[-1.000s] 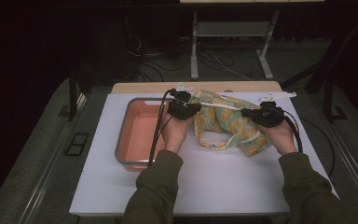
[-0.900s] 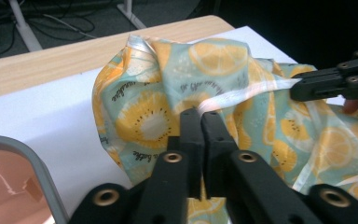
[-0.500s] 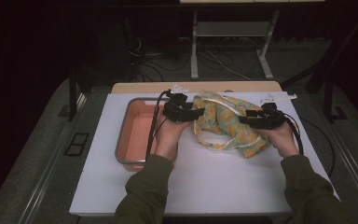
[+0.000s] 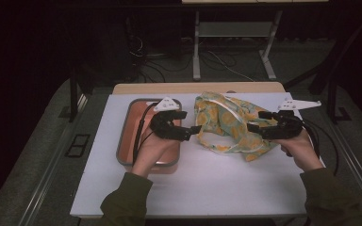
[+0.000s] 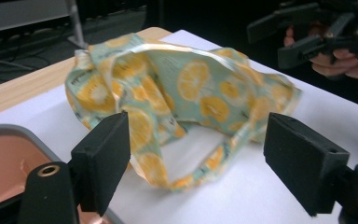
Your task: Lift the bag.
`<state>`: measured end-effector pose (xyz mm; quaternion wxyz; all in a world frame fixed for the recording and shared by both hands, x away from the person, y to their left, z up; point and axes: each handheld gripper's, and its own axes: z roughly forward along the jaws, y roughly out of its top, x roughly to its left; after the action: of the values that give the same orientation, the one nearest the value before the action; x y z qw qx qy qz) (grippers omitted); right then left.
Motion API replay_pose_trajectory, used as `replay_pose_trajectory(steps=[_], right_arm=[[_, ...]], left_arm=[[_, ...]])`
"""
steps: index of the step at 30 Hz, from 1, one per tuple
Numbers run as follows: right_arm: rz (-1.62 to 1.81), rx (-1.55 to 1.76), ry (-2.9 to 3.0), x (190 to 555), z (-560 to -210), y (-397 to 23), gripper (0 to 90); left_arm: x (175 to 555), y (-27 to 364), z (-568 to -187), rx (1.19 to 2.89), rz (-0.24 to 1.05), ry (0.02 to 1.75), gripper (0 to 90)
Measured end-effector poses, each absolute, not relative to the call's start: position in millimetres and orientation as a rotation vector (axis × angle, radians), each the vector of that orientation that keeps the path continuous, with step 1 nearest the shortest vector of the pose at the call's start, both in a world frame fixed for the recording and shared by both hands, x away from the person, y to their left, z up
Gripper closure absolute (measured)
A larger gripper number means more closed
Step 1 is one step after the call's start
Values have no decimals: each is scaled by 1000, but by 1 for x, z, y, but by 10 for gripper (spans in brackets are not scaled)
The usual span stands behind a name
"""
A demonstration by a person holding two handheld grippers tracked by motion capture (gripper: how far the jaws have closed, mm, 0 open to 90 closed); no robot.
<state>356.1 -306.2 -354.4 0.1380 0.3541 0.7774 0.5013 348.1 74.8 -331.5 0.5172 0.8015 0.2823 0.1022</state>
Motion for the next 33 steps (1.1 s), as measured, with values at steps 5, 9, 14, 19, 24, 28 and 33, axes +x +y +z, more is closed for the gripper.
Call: replay_pose_trajectory(steps=[5,9,14,19,24,28,33], right_arm=[[1477,972,2272,335,-354,-307,191],[1489,957,2284,320,-360,-307,186],[1457,920,2289,303,-373,-306,166],[1469,925,2276,289,-383,-312,148],[1443,933,2281,278,-398,-315,147],[1417,943,2309,272,-412,-318,147],[1395,954,2323,271,-419,-321,147]], left_arm=[[326,97,-334,1902,242,627,176],[312,116,-340,1899,256,613,146],[294,137,-347,1896,259,609,104],[276,154,-358,1906,283,595,7],[267,168,-371,1908,284,606,0],[266,176,-380,1907,298,604,0],[268,181,-385,1895,286,624,0]])
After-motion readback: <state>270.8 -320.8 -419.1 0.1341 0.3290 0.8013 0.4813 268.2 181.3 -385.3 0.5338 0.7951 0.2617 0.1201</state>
